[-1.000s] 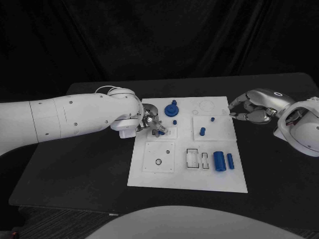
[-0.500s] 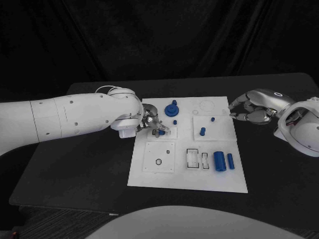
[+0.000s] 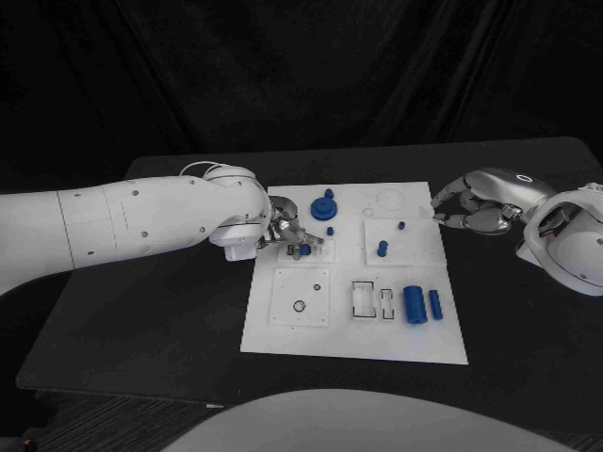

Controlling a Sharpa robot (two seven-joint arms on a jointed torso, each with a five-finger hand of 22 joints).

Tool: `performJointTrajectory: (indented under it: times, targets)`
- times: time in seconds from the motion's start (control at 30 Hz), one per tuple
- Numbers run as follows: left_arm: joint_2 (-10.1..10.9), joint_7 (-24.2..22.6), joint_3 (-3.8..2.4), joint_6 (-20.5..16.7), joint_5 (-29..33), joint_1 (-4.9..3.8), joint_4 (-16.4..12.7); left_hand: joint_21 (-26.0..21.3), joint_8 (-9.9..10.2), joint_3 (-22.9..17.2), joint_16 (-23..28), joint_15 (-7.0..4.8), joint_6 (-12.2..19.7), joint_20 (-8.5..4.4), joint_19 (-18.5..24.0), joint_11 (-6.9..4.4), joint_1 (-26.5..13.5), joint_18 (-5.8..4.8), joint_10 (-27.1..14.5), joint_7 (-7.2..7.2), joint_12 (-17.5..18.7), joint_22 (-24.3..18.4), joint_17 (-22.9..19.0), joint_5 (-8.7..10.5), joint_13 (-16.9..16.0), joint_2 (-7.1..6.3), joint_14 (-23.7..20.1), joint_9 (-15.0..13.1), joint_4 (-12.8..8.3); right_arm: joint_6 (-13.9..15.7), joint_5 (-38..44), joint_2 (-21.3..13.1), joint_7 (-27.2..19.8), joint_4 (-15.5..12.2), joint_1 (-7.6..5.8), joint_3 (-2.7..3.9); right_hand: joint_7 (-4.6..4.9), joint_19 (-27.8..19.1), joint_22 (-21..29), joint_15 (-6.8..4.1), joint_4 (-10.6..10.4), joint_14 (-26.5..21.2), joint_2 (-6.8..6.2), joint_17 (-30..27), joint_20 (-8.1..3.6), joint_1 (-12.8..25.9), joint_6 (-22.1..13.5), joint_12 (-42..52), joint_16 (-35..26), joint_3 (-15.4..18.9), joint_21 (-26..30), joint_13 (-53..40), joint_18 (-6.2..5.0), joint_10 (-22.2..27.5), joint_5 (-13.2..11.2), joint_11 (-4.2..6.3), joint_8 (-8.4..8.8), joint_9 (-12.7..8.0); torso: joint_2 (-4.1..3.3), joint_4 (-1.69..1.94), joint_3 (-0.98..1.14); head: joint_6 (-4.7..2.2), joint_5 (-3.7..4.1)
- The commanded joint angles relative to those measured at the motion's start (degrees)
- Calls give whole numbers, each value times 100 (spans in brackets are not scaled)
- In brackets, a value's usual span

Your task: Assemble the parts on the task board

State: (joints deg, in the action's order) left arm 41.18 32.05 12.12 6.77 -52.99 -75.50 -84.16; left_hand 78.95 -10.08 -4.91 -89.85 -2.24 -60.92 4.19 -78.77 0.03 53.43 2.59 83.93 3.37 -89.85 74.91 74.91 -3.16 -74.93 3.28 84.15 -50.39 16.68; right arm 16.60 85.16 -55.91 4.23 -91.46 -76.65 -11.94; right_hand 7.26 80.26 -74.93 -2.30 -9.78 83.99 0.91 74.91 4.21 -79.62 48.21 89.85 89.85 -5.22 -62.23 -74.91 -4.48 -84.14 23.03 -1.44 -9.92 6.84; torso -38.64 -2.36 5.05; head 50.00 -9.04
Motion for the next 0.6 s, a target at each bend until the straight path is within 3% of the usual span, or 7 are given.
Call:
performJointTrajectory:
  times: [0.03, 0.23, 0.43, 0.53, 0.6]
  targets:
    - [-13, -56, 3, -14, -2, 12, 0, -15, 23, 40, -15, 16, -25, 20, -25, 20, -65, 86, 607, 38, -15, 933, 1509, 26, -1507, -3, 585, 0, 1, -28, 6, -4, 105, 2, 13, 4, 5, -35, -777, 42, 3, 601, -12, 1509, 7, -63, 29, 15, 15, -38, 28, -1509, -100, -586, 19, -42, 24, -7, 2, -2, 0, 0, 0]
    - [5, -96, 3, -72, -2, 12, -18, -8, 10, 57, -15, 14, -51, 19, -35, 16, -67, 84, 607, 31, -15, 940, 1509, 19, -1507, 22, 585, -8, -9, -24, 6, -3, 101, 11, 13, 4, 5, -35, -777, 42, 3, 601, -12, 1509, 7, -63, 29, 15, 15, -38, 28, -1509, -100, -586, 19, -42, 24, -7, 4, -3, -3, 0, 7]
    - [76, -164, 3, -159, -2, 12, -99, -27, 1, 76, -15, 1, -65, 10, -39, -1, 223, 88, 607, 12, -15, 951, 1509, -57, -1507, 28, 585, -34, -131, -25, 6, -12, 99, 15, 14, 4, 7, -40, -774, 44, 6, 601, -17, 1509, 8, -63, 30, 15, 15, -42, 41, -1509, -102, -586, 26, -44, 25, -10, 2, 0, -3, 0, 14]
    - [92, -201, 3, -215, -2, 12, -123, -36, 10, 59, -15, -7, -46, 3, -44, -9, 455, 88, 607, 3, -15, 962, 1509, -265, -1507, 14, 585, -47, -251, -25, 6, -11, 96, 17, 17, 4, 7, -40, -774, 44, 6, 601, -17, 1509, 8, -63, 30, 15, 15, -42, 41, -1509, -102, -586, 26, -44, 25, -10, 2, 0, -3, 0, 14]
    - [99, -224, 3, -255, -2, 12, -137, -36, 9, 60, -15, -8, -47, 2, -47, -10, 482, 87, 607, 1, -15, 964, 1509, -289, -1507, 11, 585, -50, -265, -25, 6, -10, 93, 18, 22, 4, 7, -40, -774, 44, 6, 601, -17, 1509, 8, -63, 30, 15, 15, -42, 41, -1509, -102, -586, 26, -44, 25, -10, 3, 0, -4, 0, 13]
